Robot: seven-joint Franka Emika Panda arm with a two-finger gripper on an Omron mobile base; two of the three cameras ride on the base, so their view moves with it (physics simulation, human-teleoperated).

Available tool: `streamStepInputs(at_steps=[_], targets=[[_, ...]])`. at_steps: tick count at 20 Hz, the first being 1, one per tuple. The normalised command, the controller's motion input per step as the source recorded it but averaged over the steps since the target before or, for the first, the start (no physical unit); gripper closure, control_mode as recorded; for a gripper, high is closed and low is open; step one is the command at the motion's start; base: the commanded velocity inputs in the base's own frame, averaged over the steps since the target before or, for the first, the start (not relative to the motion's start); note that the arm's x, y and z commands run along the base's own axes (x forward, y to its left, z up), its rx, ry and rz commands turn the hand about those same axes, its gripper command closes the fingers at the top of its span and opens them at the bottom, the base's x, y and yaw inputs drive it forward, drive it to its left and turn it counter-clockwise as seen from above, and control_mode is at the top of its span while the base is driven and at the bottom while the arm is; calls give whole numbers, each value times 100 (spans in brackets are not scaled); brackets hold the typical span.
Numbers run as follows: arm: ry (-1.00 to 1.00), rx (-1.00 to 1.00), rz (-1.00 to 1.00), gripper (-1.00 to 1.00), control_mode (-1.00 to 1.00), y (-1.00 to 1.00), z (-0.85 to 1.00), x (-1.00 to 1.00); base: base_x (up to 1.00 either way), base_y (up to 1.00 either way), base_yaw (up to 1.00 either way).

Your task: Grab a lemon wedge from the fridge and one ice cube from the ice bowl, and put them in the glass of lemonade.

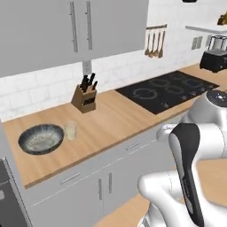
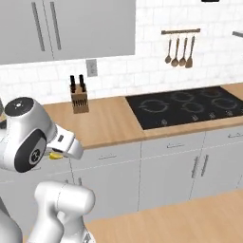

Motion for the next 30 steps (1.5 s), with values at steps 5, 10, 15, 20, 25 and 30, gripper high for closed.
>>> streamStepInputs(at_steps=[5, 10, 15, 20, 25, 30], targets=[[0, 0, 0, 100, 100, 0, 0, 0, 88, 0, 44], [0, 0, 0, 100, 100, 0, 0, 0, 95, -11, 53], [0, 0, 0, 100, 100, 0, 0, 0, 79, -14, 62], [0, 0, 0, 100, 100, 0, 0, 0, 57, -9, 67], [0, 0, 0, 100, 100, 0, 0, 0, 46, 0, 66], [0, 0, 4, 100, -100, 0, -3, 8, 36, 0, 27]])
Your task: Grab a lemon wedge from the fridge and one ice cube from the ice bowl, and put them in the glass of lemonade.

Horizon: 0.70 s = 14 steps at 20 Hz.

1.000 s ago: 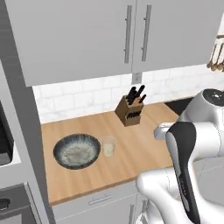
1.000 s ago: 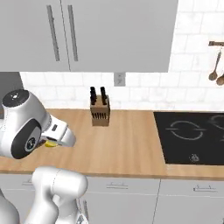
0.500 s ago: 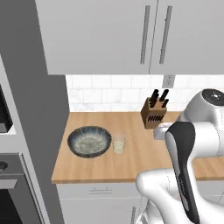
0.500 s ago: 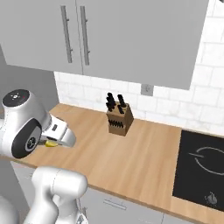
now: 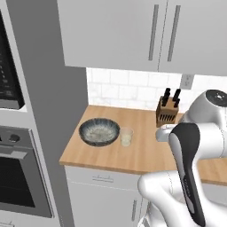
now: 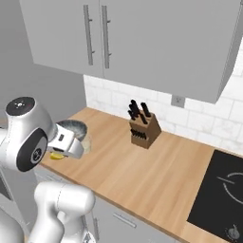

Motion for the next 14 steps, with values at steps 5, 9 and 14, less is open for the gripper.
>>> streamStepInputs(at_steps=[5, 9, 14], targets=[[0, 0, 0, 100, -100, 0, 0, 0, 0, 0, 0], [2, 0, 4, 100, -100, 1, 0, 10, 0, 0, 0], [2, -10, 29, 100, -100, 11, 0, 35, 0, 0, 0]])
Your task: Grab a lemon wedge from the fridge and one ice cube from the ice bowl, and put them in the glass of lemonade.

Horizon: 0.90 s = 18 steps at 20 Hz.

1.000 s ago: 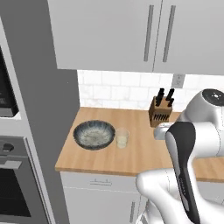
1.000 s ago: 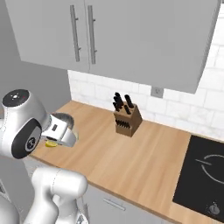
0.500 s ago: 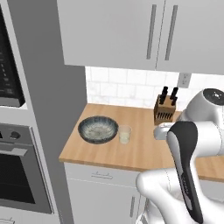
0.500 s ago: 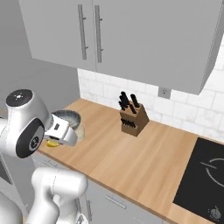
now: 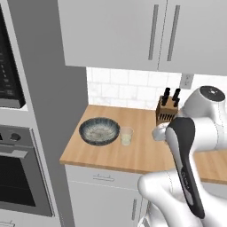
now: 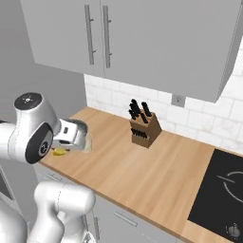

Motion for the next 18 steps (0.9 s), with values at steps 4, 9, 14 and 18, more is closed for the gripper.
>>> streamStepInputs(at_steps=[4, 9, 14, 18], targets=[[4, -47, 46, 100, -100, 5, -4, 8, 0, 0, 0], [0, -58, 58, 100, -100, -7, 0, -5, 0, 0, 0], [9, -40, 69, 100, -100, -37, 0, 2, 0, 0, 0], [35, -57, 67, 100, -100, -15, 0, 16, 0, 0, 0]])
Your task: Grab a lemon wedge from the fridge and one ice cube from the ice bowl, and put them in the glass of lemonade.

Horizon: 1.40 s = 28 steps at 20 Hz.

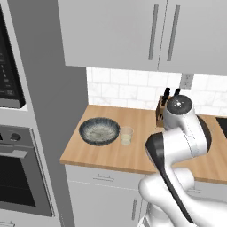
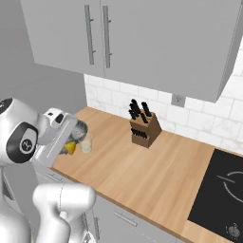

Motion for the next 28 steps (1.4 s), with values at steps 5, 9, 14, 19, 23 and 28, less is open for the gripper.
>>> streamStepInputs(at_steps=[5, 9, 14, 19, 23, 28], targets=[[41, -56, 66, 100, -100, -2, 0, 7, 0, 0, 0], [34, -53, 65, 100, -100, -9, 0, 39, 0, 0, 0], [22, -47, 58, 100, -100, 0, 0, 53, 0, 0, 0], [17, -32, 66, 100, -100, 0, -1, 59, 0, 0, 0], [13, -24, 47, 100, -100, 27, -20, 43, 0, 0, 0], [3, -9, 4, 100, -100, 30, -12, 31, 0, 0, 0]])
